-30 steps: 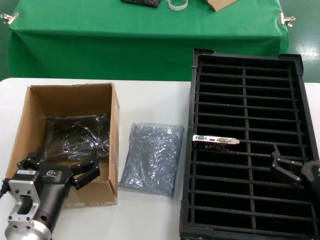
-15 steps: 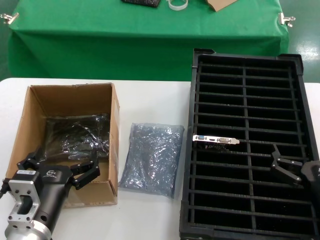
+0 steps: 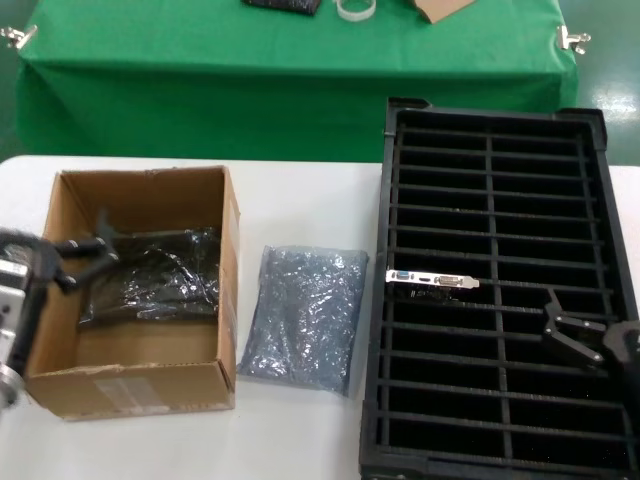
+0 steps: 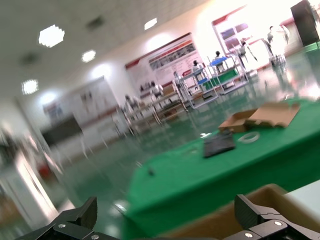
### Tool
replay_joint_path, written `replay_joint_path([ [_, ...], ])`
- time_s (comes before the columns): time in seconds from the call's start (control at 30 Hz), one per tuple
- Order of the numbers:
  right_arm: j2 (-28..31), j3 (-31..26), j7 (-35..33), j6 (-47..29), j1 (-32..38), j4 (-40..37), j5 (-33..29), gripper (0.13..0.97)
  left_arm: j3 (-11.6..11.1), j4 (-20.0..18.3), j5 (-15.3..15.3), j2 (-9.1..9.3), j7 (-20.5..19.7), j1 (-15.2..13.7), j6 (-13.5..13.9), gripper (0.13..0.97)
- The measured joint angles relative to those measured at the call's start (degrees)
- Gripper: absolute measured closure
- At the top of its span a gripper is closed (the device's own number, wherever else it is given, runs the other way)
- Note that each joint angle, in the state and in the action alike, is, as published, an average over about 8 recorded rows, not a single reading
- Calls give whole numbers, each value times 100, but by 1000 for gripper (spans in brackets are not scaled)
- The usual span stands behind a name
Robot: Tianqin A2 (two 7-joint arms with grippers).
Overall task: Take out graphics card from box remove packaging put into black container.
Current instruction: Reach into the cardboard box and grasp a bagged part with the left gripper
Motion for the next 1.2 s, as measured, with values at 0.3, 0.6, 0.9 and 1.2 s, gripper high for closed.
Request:
replay_joint_path([
  [0.3, 0, 0, 0, 0, 0, 0, 0, 129, 1562, 1364, 1617, -1421, -1126, -1208, -533, 132],
  [0.6, 0, 0, 0, 0, 0, 0, 0, 129, 3723, 2758, 2847, -1810, -2803, -2738, -70, 132],
  [0.9, 0, 0, 0, 0, 0, 0, 0, 129, 5736, 4464, 4966, -1389, -5016, -4107, -367, 132],
  [1.2, 0, 0, 0, 0, 0, 0, 0, 129, 6258, 5698, 7367, -895, -6922, -4545, -976, 132],
])
